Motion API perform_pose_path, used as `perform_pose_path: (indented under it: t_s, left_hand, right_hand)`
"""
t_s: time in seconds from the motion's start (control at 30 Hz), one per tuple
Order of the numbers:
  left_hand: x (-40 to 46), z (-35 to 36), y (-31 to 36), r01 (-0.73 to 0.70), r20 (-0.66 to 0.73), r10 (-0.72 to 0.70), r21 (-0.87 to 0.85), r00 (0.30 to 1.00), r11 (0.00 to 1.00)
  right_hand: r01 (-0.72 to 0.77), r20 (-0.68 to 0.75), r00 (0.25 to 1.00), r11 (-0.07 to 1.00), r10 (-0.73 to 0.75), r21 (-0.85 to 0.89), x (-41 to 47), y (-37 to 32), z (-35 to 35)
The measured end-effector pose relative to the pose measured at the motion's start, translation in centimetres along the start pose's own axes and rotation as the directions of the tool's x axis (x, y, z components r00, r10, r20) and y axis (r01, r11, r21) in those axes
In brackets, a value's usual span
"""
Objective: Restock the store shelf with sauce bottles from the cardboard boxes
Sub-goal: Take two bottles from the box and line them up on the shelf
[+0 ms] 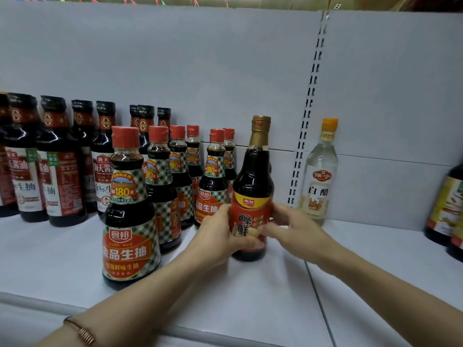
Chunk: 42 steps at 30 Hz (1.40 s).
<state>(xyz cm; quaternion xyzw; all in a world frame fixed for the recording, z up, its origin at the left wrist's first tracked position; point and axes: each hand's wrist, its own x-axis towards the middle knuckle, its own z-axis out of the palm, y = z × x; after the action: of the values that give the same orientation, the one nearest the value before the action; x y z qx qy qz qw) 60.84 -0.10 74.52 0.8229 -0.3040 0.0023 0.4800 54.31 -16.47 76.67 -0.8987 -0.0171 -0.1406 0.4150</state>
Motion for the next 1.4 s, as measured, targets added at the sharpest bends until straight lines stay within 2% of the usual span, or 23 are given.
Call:
perform_pose_path:
  t_s: [0.13, 0.27, 0.43, 0.77, 1.03, 1.4]
  left_hand:
    - [1.1, 1.1, 0.0, 0.028, -0.028, -0.028, -0.009, 0.999, 1.0]
    - [2.3, 1.6, -0.4, 0.007, -0.017, -0.006, 0.081, 1.0, 0.997]
    - [2.9, 2.6, -1.5, 0.01, -0.008, -0.008, 0.286, 1.0, 0.958]
    - [3.3, 3.0, -2.7, -0.011, -0.038, 0.023, 0.268, 0.999, 0.963]
    - [3.0, 3.2, -3.1, -0.048, 0.038, 0.039, 0.296, 0.999, 0.954]
    - [2.6, 2.7, -2.5, 0.005, 0.14, -0.039, 0.236, 0.989, 0.972]
  right_hand:
    - [0.03, -0.056, 0.998, 0.999, -0.032, -0.03, 0.5, 1.4, -0.1]
    - [0.067, -0.107, 0.991, 0.994, -0.077, -0.088, 1.4, 2.4, 0.0]
    - [0.078, -0.113, 0.99, 0.992, -0.089, -0.094, 2.8, 3.6, 0.2]
    - [0.092, -0.078, 0.992, 0.986, -0.104, -0.14, 4.2, 4.2, 0.4]
    - [0.091, -0.048, 0.994, 0.983, -0.1, -0.159, 5.6, 4.9, 0.1]
    - [0.111, -0.024, 0.993, 0.979, -0.117, -0.17, 6.1, 5.4, -0.4]
